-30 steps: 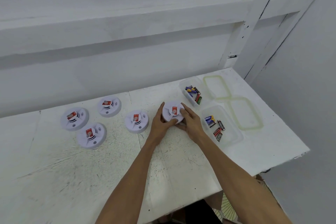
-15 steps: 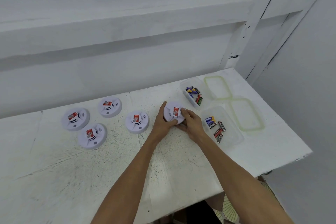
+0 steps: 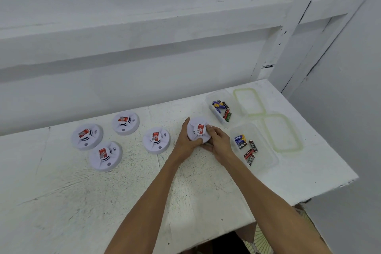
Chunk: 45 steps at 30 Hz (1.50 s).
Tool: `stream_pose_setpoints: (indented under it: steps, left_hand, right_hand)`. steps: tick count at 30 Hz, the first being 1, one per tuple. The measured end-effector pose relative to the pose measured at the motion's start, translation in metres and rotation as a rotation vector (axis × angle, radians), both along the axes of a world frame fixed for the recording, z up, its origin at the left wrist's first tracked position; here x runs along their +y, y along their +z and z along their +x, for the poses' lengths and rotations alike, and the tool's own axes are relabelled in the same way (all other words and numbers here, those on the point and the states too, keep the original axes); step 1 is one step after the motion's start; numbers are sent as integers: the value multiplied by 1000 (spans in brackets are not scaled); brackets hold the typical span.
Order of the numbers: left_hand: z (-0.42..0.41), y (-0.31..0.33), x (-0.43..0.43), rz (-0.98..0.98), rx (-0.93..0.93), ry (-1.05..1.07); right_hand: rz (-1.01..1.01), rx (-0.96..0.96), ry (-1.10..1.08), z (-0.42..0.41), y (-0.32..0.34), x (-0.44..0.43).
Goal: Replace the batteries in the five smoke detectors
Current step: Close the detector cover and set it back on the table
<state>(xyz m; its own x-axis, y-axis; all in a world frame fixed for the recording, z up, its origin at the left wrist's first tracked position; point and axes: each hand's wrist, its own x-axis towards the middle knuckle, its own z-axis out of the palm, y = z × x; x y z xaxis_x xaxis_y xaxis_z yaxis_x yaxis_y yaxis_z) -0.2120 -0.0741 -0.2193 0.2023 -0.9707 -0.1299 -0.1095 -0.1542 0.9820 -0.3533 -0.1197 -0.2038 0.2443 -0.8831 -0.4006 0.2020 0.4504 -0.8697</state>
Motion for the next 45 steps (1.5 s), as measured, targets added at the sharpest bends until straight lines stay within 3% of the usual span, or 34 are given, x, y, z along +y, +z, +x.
stream_pose_setpoints:
  steps: [14,21,27,45]
  left_hand:
    - [2,8,5,58,-31,-12]
    - [12,8,6,116,360,80]
    - [0,6,17,43,285,246]
    - [0,16,21,-29,452,221]
  right_hand:
    - [7,25,-45,3,1,3]
    - [18,27,-48,4,4,4]
    - [25,28,-49,4,5,7]
    - [31,-13,13,-3,9,8]
